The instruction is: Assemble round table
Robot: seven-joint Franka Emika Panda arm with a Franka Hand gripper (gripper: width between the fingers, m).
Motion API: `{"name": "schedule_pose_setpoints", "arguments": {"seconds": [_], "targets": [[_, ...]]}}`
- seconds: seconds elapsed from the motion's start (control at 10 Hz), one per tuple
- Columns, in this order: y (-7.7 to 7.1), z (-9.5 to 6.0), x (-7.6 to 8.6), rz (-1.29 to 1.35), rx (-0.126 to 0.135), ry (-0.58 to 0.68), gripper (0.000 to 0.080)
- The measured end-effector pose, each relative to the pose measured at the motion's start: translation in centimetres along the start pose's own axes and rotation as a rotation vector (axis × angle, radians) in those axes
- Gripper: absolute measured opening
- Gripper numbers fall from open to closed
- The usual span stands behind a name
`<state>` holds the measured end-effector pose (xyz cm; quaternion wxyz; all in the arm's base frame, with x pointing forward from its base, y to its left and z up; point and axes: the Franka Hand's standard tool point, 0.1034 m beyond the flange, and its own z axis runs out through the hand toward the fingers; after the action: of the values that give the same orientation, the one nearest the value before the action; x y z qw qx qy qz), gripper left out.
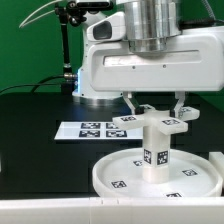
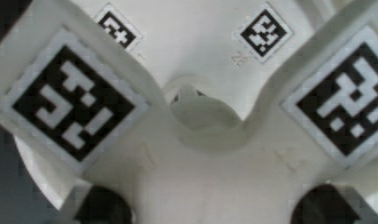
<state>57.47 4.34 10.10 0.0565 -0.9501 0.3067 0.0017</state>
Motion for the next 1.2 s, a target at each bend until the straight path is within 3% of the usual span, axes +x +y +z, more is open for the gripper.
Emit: {"name": "schedule_pose_setpoints", "arguments": {"seconds": [1.2], "targets": [[-0.03, 0.03, 0.07, 0.742, 0.044, -0.036, 0.0443]]}}
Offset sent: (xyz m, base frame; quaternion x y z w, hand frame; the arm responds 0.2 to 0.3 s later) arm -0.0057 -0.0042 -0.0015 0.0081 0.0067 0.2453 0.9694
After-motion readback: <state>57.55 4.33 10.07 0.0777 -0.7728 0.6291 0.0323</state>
